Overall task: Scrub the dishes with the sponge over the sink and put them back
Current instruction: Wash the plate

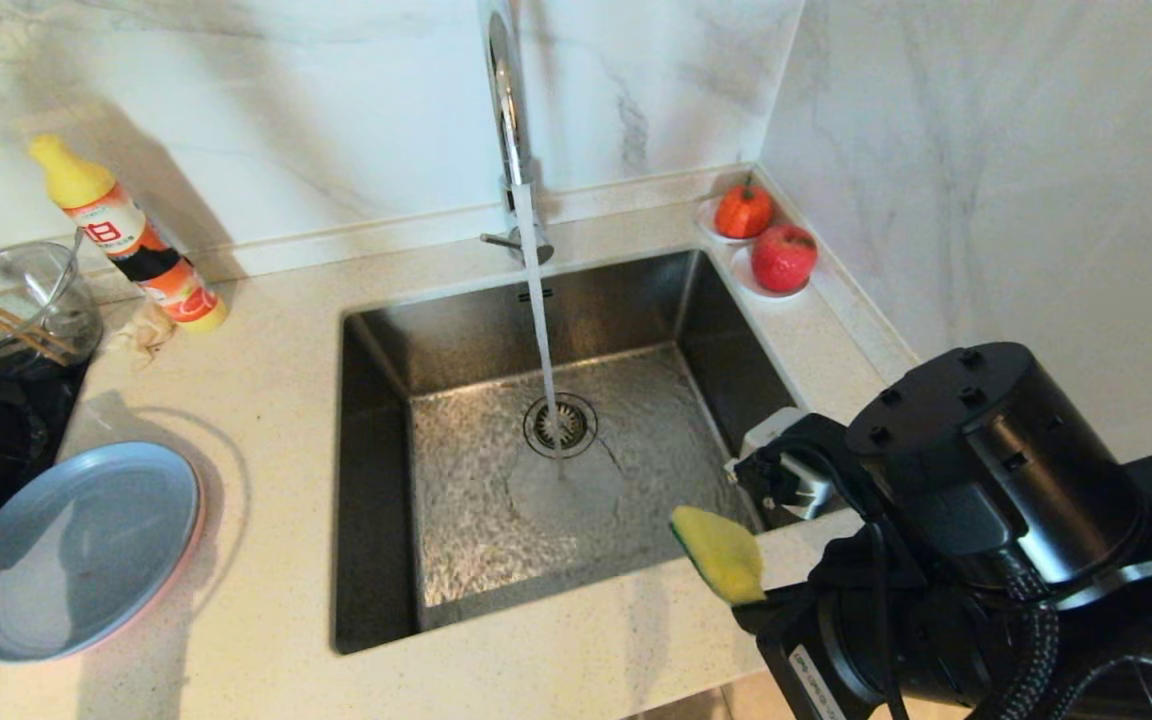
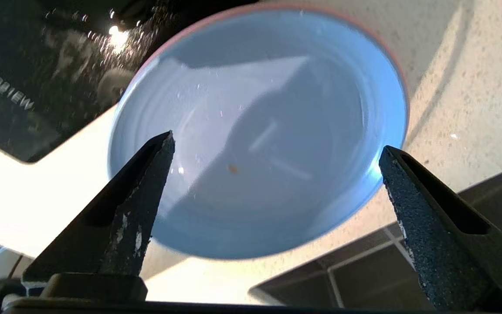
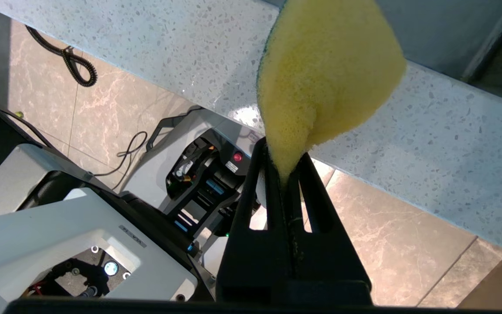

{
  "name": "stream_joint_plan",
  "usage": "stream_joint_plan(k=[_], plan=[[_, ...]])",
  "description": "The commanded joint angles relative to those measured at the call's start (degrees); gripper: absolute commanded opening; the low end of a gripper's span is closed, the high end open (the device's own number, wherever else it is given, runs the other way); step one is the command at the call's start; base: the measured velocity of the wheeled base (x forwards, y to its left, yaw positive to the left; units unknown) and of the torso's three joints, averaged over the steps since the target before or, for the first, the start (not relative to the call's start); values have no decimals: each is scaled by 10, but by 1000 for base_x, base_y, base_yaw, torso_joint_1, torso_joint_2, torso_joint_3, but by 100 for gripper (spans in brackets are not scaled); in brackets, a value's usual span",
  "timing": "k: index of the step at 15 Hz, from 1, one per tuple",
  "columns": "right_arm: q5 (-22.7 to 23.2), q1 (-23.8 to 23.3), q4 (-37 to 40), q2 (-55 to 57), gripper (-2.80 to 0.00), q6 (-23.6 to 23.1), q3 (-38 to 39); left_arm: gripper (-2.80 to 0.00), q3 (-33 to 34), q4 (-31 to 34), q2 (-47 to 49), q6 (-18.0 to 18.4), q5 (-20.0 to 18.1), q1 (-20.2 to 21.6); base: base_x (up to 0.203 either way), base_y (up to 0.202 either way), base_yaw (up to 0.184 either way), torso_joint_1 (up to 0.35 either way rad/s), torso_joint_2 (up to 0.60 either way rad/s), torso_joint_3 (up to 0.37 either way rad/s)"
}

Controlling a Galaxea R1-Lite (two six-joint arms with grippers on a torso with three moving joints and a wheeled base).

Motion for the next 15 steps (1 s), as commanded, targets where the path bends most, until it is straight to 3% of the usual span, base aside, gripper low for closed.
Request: stream_joint_plan(k=[1, 5, 8, 12, 15], plan=[[-1, 0, 1, -4, -280, 1, 2, 0, -3, 53, -7, 7, 5, 0, 0, 0, 0, 0, 0, 0], [-1, 0, 1, -2, -280, 1, 3, 0, 31, 56, -6, 39, 69, 5, 0, 0, 0, 0, 0, 0], [0, -1, 0, 0, -280, 1, 5, 0, 38, 51, 8, 44, 88, 6, 0, 0, 0, 0, 0, 0], [0, -1, 0, 2, -280, 1, 6, 0, 62, 15, 12, 41, 77, 6, 0, 0, 0, 0, 0, 0], [0, -2, 0, 3, -280, 1, 6, 0, 78, -14, 14, 42, 44, 6, 0, 0, 0, 0, 0, 0]])
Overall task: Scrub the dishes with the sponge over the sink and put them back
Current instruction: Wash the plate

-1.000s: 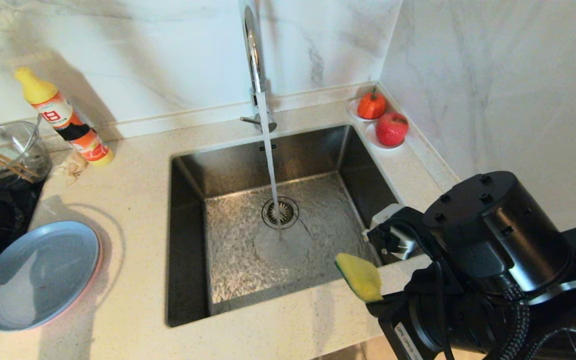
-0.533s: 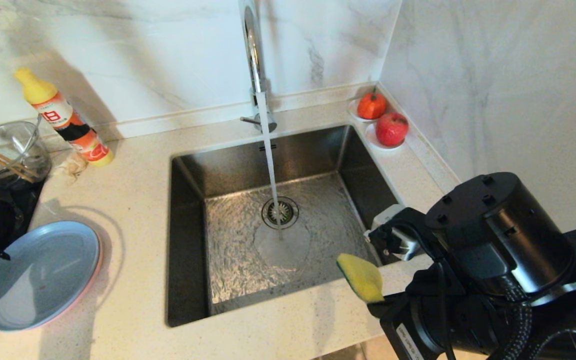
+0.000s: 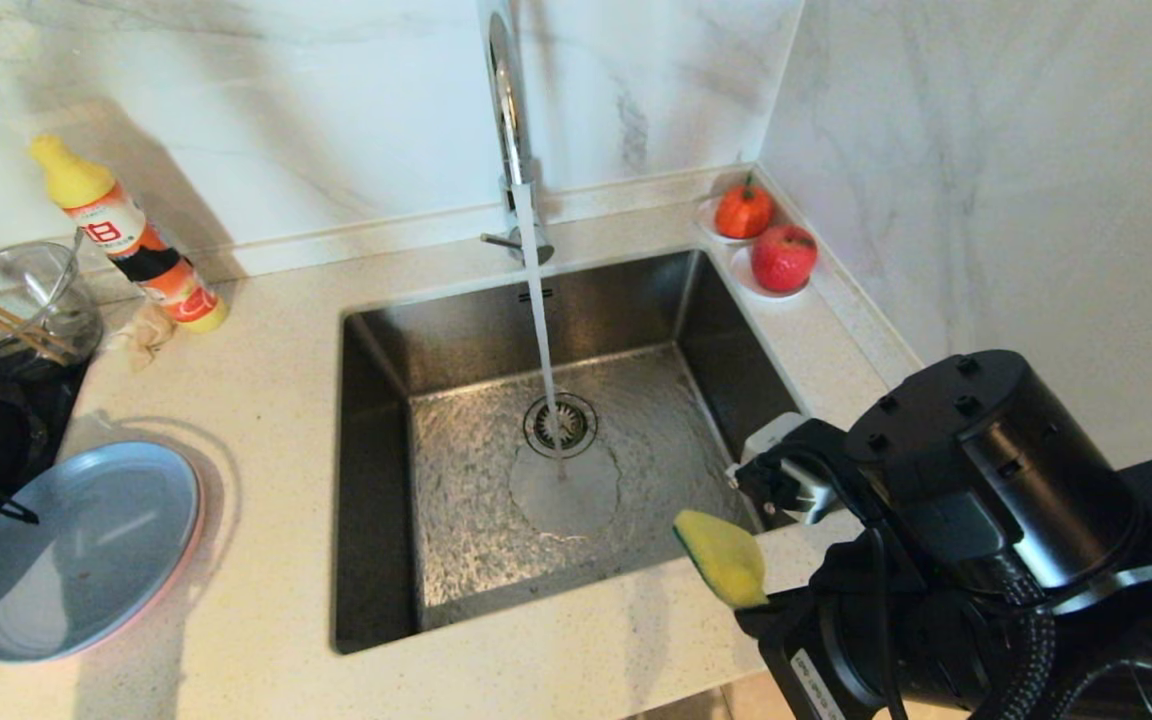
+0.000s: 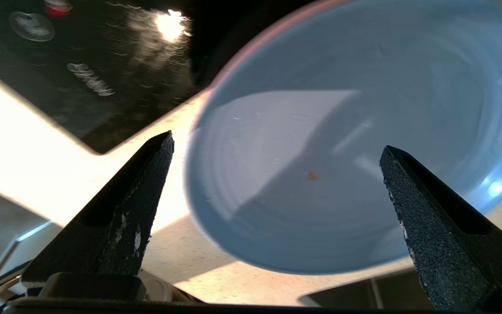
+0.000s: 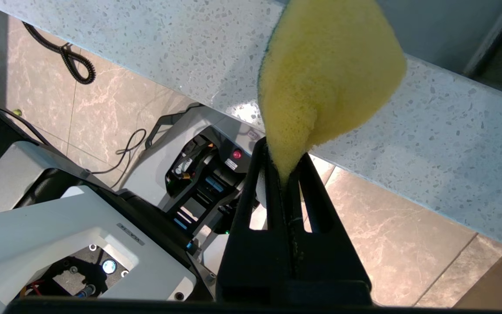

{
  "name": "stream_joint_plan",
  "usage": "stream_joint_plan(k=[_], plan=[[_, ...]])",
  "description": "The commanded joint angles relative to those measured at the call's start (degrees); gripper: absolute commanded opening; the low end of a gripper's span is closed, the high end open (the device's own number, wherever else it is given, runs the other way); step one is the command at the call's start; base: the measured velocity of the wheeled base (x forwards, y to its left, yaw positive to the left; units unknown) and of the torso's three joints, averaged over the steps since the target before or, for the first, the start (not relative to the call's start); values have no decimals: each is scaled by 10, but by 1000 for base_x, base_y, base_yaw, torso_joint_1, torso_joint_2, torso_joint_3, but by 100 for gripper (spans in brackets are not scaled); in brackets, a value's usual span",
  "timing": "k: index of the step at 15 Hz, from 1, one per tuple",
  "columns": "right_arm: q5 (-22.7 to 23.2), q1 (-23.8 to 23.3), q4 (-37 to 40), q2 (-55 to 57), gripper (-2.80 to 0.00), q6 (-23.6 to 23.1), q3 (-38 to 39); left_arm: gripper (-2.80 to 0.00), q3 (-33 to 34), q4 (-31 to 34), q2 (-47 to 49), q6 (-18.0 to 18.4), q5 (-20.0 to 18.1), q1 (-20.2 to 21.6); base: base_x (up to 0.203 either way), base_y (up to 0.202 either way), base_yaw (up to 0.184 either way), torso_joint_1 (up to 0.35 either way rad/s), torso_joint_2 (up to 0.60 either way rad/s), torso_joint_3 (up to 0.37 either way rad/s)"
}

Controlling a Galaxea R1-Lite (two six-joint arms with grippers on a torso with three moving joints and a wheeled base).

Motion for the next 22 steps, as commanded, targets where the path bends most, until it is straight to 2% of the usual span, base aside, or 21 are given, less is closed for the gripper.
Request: stream_joint_plan(k=[1, 5, 22], plan=[[-1, 0, 1, 3, -280, 1, 0, 0, 7, -1, 6, -1, -9, -1, 0, 0, 0, 0, 0, 0], [-3, -1, 2, -1, -280, 1, -1, 0, 6, -19, 8, -2, -36, 0, 0, 0, 0, 0, 0, 0], [-1, -6, 1, 5, -280, 7, 13, 0, 6, -30, 22, -1, -41, -1, 0, 0, 0, 0, 0, 0]])
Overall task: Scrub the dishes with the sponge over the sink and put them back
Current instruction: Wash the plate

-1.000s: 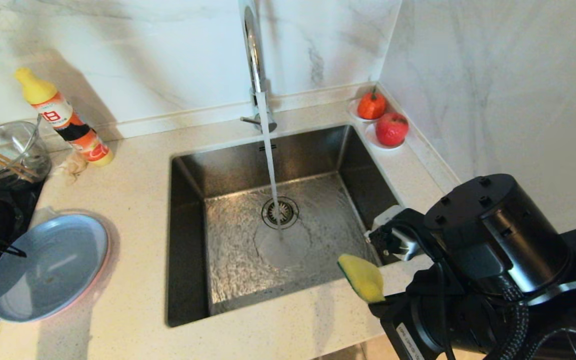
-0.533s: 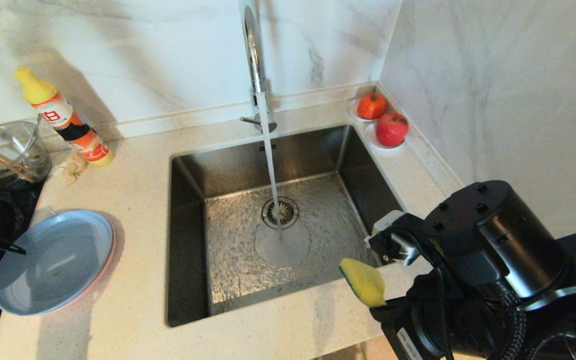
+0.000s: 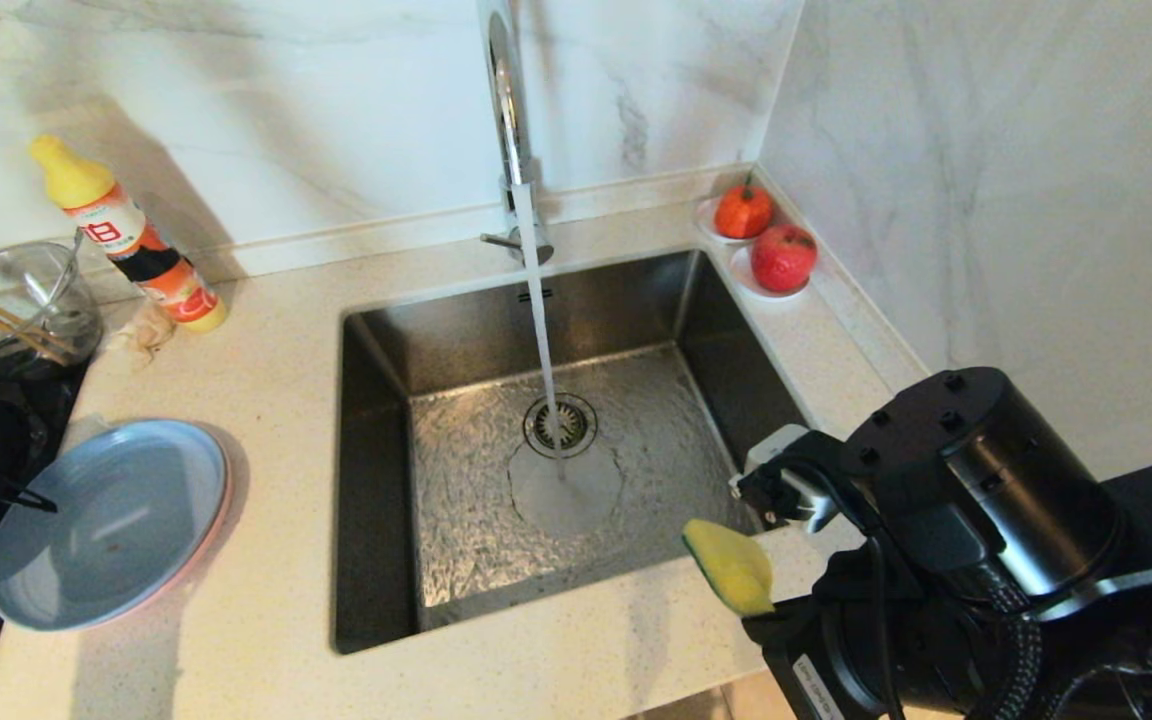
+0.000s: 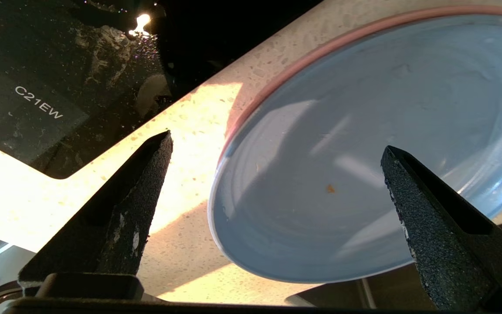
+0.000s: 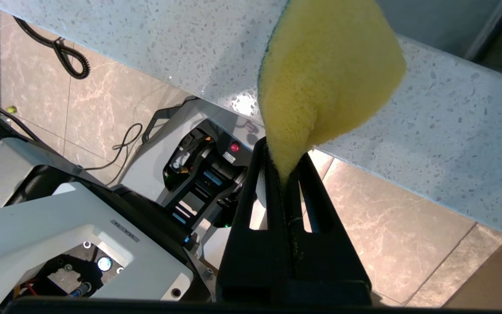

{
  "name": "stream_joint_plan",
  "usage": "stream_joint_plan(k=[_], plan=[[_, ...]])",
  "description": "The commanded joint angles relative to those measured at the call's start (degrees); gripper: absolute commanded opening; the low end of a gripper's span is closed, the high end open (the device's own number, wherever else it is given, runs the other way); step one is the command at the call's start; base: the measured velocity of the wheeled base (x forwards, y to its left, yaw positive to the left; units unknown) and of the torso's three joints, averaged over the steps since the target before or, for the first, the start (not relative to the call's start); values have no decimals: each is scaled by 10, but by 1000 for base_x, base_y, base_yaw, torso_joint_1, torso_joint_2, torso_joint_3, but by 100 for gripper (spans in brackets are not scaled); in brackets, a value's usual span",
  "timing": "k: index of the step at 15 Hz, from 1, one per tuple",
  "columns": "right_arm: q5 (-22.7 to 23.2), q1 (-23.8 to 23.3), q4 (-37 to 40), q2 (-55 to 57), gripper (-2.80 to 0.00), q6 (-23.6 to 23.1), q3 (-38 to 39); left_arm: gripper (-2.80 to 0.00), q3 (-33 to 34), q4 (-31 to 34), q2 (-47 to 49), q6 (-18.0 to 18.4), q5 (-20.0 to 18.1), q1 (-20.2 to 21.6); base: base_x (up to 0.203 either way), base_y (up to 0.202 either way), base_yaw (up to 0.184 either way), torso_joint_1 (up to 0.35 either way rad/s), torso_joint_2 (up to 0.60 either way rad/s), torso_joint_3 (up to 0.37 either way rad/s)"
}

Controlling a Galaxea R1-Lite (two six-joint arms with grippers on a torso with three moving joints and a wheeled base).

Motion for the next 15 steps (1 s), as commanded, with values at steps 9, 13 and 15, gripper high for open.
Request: stream_joint_plan(k=[9, 13, 15], plan=[[-1, -3, 1, -2, -280, 1, 10, 0, -10, 2, 4, -2, -2, 0, 0, 0, 0, 0, 0, 0], [-1, -8, 0, -3, -280, 1, 12, 0, -3, 2, 9, -2, -2, 0, 0, 0, 0, 0, 0, 0], [-1, -8, 1, -2, -280, 1, 11, -280, -3, 2, 9, -2, -2, 0, 0, 0, 0, 0, 0, 0]])
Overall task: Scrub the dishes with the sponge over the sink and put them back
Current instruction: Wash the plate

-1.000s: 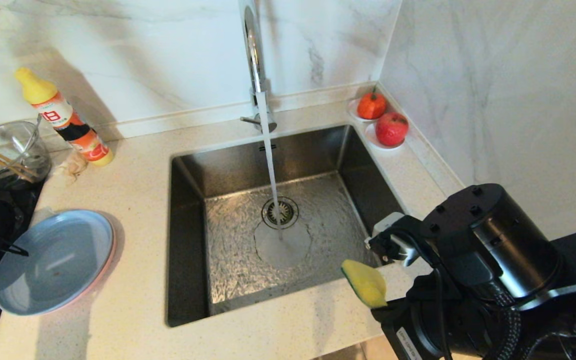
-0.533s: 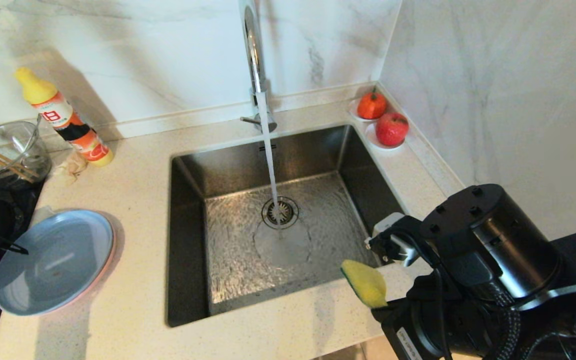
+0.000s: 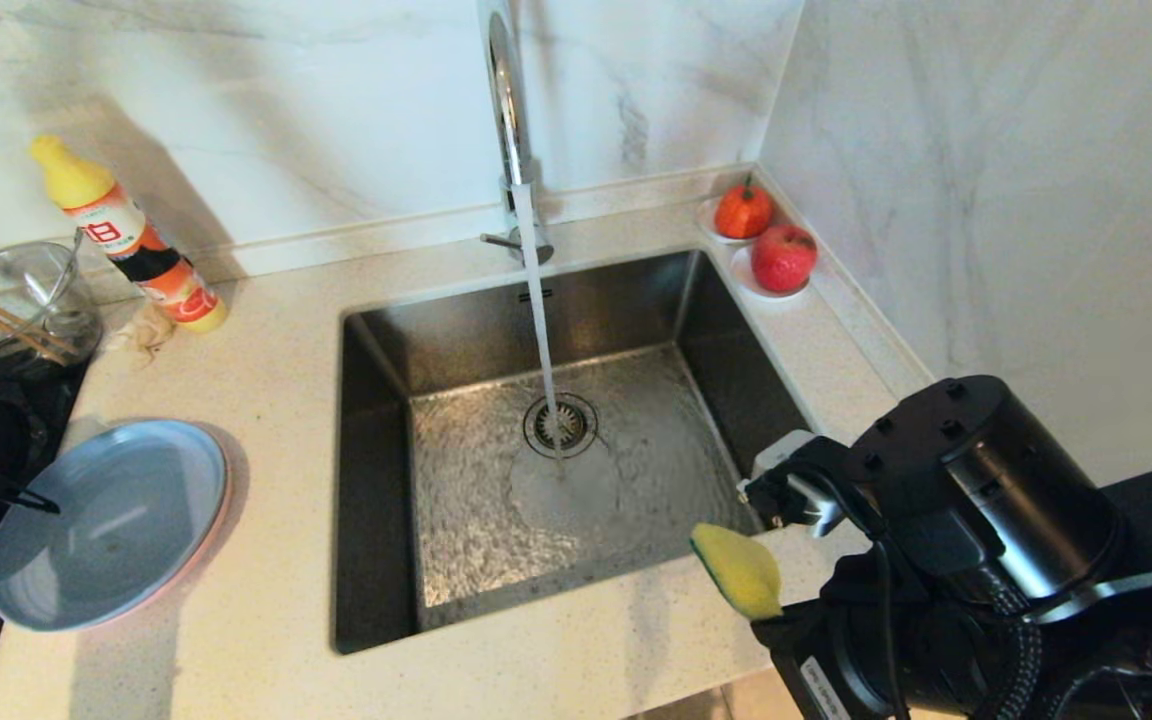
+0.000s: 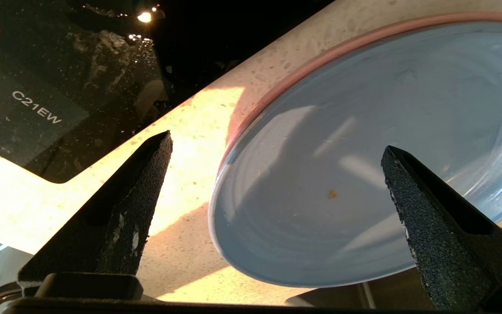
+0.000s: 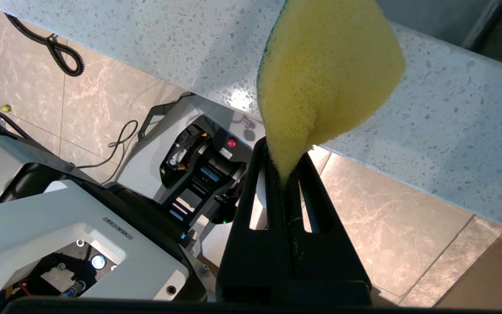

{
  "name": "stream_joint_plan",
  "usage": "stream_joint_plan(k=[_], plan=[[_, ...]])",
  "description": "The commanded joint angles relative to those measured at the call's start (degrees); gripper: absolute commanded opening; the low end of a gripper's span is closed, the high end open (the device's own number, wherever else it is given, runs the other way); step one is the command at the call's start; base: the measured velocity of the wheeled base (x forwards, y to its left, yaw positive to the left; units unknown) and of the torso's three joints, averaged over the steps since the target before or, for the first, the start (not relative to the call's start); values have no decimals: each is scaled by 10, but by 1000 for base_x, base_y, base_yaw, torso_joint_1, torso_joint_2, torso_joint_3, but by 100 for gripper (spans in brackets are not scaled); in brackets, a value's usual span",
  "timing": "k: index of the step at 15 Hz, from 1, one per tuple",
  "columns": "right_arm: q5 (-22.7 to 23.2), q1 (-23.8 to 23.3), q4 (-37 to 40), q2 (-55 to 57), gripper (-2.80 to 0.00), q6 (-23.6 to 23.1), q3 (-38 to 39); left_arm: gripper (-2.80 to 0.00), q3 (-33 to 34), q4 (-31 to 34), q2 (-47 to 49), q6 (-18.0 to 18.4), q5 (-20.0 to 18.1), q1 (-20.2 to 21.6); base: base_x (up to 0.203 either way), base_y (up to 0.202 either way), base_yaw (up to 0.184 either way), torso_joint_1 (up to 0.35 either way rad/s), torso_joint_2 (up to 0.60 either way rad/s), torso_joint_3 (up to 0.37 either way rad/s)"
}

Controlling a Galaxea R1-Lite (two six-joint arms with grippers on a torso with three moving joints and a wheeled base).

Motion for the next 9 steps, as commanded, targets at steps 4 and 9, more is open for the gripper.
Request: stream_joint_plan(k=[4, 9], plan=[[-1, 0, 1, 2, -280, 1, -1, -280, -2, 2, 5, -2, -1, 0, 0, 0, 0, 0, 0, 0], [-2, -2, -21, 2, -280, 2, 3, -280, -8, 2, 4, -2, 1, 0, 0, 0, 0, 0, 0, 0]])
